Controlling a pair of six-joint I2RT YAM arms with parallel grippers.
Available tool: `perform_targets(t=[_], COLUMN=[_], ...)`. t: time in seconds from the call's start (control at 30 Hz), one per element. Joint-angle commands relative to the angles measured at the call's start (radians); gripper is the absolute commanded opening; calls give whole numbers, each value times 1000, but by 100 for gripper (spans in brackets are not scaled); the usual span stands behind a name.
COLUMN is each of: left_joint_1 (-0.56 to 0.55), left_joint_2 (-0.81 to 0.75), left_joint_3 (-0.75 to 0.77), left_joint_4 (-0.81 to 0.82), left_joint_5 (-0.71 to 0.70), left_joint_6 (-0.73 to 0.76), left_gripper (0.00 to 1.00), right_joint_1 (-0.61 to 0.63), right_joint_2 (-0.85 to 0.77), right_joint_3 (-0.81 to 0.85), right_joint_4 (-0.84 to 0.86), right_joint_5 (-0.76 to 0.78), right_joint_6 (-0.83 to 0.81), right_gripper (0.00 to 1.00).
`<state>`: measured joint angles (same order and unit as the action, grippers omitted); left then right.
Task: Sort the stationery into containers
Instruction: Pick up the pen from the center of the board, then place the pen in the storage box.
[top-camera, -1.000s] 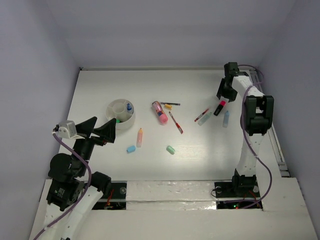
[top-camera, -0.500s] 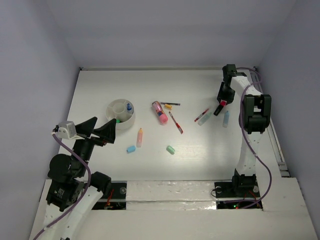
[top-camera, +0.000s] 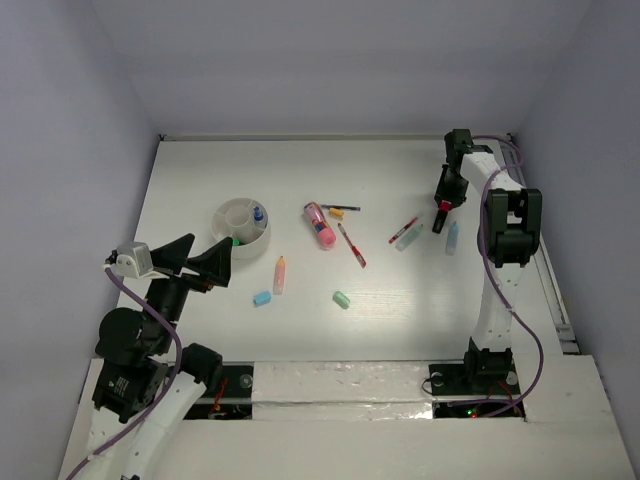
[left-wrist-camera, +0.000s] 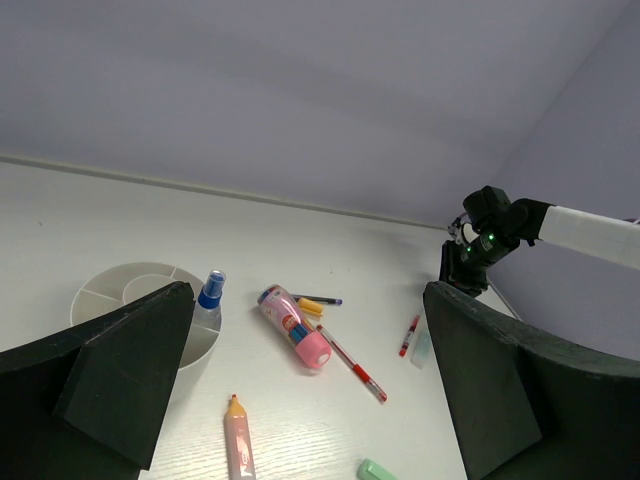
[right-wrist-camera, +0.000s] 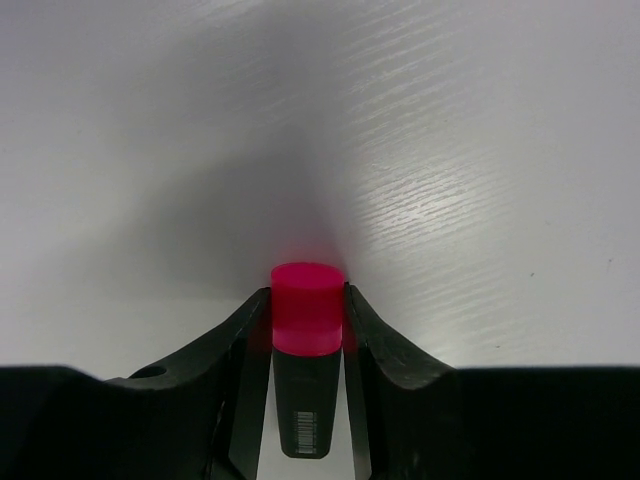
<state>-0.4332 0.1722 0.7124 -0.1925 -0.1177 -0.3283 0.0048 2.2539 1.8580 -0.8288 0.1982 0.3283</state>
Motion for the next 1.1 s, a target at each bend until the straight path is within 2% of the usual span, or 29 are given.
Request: perform_targets(t=[0.0, 0.17, 0.3, 0.43, 0.53, 0.77, 0.93, 1.07], left_joint_1=[-7, -7, -7, -7, -7, 11, 33, 65], left_joint_2=[-10, -5, 7, 24, 39, 59, 70, 64], left_joint_3=[12, 10, 12, 10, 9, 7, 9, 6], left_joint_4=[25, 25, 27, 30, 30, 39, 39, 51], left_joint_5=[-2, 0, 4, 10, 12, 4, -22, -46], left_joint_6=[-8, -6, -6, -6, -5, -5, -3, -3], left_gripper=[99, 99, 99, 99, 99, 99, 99, 99], right_joint_1=[-6, -6, -6, 64, 167, 496, 723, 849], right_joint_2=[1, -95, -290, -422, -509, -629, -622, -558], right_joint_3=[9, -71, -210, -273, -315, -387, -384, -396], right_joint_4=[46, 172, 368, 467, 542, 796, 1043, 1239], right_joint_5=[-26, -43, -75, -66, -36, -14, -48, -60], right_joint_6=[5, 15, 26, 9, -15, -57, -103, -155], right_gripper=[22, 19, 19, 19, 19, 18, 18, 17])
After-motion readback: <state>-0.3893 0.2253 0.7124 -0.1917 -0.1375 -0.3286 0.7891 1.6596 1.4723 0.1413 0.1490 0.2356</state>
